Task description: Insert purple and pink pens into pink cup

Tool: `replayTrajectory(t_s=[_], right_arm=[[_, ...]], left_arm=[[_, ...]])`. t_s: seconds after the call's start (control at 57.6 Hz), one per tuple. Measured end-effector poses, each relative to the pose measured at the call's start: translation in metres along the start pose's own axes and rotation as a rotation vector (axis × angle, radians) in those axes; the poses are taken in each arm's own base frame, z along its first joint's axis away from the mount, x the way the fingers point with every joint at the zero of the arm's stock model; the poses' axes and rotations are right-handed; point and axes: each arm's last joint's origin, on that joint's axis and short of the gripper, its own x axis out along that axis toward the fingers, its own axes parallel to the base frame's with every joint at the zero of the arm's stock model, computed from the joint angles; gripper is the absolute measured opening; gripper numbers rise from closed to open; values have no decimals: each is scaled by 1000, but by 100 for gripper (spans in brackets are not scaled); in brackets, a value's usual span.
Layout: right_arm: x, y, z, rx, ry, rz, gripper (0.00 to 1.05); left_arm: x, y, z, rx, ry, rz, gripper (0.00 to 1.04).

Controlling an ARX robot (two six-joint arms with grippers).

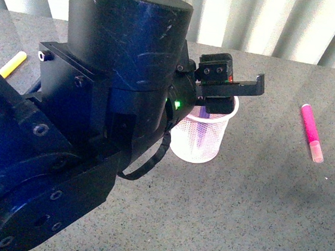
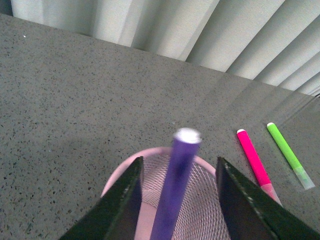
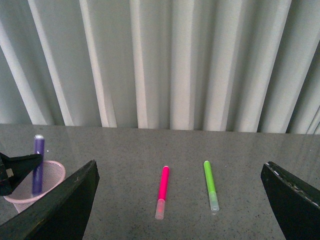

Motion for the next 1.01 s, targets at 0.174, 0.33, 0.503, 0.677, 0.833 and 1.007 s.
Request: replayTrajectory(t_s=[0.174,0.33,0.503,0.677,0.833,1.007], right_arm=[[0,0,0,0,0,0,98],[0,0,0,0,0,0,98],[0,0,0,0,0,0,98],[0,0,0,0,0,2,98],[0,0,0,0,0,0,98],[0,0,0,0,0,0,98]], left_arm=[[-14,-1,25,7,47,-14,78],[-36,11,66,83,126,-27,100],[-78,53,111,170,208,80,98],[-127,87,128,239,172,228,98],[-133,93,111,315,-77,356,81],[-166,97,108,322,-287,365,52]])
